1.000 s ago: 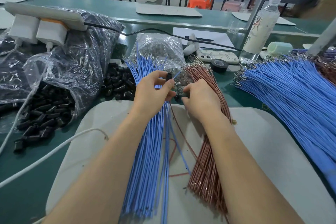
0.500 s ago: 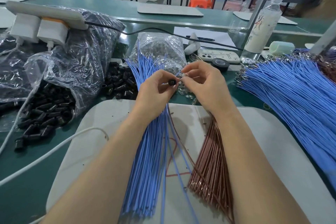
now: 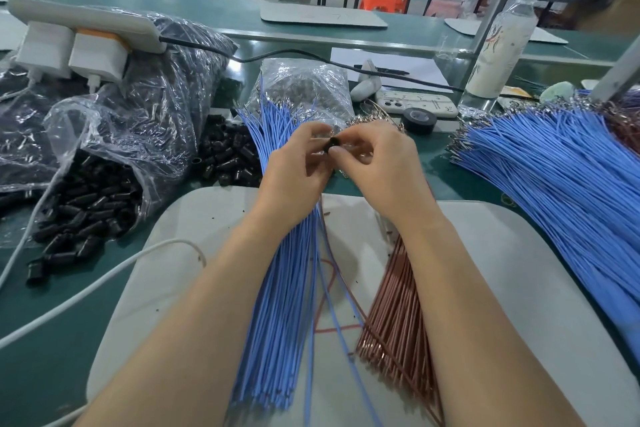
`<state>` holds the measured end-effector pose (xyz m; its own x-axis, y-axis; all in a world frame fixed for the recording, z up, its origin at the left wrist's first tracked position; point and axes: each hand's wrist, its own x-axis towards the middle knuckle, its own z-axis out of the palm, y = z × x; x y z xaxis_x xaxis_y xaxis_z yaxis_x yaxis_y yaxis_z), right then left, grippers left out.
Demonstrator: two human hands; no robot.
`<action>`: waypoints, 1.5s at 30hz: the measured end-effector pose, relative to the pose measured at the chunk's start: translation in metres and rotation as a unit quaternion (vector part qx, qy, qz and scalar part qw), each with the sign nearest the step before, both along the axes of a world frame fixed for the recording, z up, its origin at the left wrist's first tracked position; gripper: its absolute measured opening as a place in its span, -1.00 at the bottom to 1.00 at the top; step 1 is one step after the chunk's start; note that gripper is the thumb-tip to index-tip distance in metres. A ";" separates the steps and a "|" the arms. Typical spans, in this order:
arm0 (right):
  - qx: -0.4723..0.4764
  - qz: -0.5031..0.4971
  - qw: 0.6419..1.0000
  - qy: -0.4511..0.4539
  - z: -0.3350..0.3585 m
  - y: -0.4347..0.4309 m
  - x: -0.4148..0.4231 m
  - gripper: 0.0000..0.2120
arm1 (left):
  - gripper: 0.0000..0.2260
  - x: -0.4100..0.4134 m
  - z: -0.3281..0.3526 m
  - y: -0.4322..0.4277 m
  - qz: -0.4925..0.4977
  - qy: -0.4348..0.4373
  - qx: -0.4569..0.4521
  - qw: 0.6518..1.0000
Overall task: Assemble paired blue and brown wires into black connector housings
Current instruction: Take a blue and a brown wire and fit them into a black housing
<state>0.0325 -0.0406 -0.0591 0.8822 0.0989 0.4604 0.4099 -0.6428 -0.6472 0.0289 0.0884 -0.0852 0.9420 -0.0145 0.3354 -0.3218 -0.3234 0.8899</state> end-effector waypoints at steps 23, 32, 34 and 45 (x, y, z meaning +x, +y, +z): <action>0.027 -0.035 0.999 0.005 -0.007 0.005 0.000 -0.79 | -0.92 -0.002 -0.002 -0.003 0.079 -0.059 0.100 0.990; 0.043 -0.048 0.997 -0.034 -0.005 0.009 -0.003 -0.80 | -0.86 0.001 -0.006 -0.001 0.095 -0.038 0.107 0.989; 0.044 -0.047 0.997 -0.041 -0.005 0.010 -0.004 -0.81 | -0.86 0.002 -0.006 -0.001 0.093 -0.036 0.115 0.988; 0.097 0.008 0.991 0.092 -0.002 0.003 -0.001 -0.84 | -0.81 -0.002 0.001 -0.001 0.050 -0.089 0.058 0.993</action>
